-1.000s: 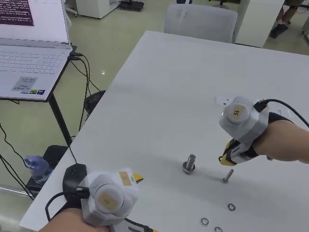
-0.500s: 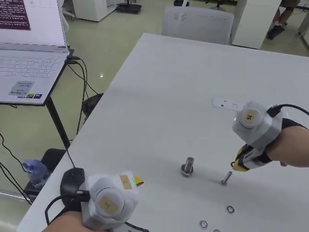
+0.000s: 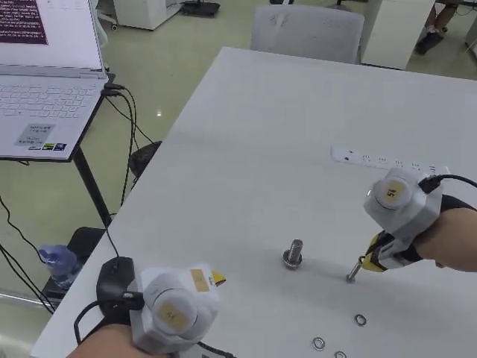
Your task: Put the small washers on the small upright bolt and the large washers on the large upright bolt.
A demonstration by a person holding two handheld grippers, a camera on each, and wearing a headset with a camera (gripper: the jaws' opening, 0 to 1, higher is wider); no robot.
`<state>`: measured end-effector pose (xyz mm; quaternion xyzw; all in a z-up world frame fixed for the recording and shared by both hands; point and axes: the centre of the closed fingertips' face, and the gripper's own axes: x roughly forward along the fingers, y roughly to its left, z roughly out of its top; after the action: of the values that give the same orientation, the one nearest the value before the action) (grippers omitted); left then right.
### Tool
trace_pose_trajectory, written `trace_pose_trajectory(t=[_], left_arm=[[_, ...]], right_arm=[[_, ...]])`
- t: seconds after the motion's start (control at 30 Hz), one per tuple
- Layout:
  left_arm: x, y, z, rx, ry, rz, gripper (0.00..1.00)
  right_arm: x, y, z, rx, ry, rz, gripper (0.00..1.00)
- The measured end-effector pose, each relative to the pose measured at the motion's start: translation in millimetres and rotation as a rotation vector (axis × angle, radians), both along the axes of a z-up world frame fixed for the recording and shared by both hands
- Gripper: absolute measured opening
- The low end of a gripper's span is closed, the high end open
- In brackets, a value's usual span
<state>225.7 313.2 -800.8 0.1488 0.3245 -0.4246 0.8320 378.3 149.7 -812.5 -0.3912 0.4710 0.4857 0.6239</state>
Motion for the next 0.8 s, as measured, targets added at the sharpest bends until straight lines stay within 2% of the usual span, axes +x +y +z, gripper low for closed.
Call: trace_pose_trajectory(t=[0.8], left_arm=[[0.0,-0.4,-5.5,-0.005,0.021,0.001,0.8]], right_arm=[[-0.1,2.6,-8.9,-0.009,0.017,0.006,0.12]])
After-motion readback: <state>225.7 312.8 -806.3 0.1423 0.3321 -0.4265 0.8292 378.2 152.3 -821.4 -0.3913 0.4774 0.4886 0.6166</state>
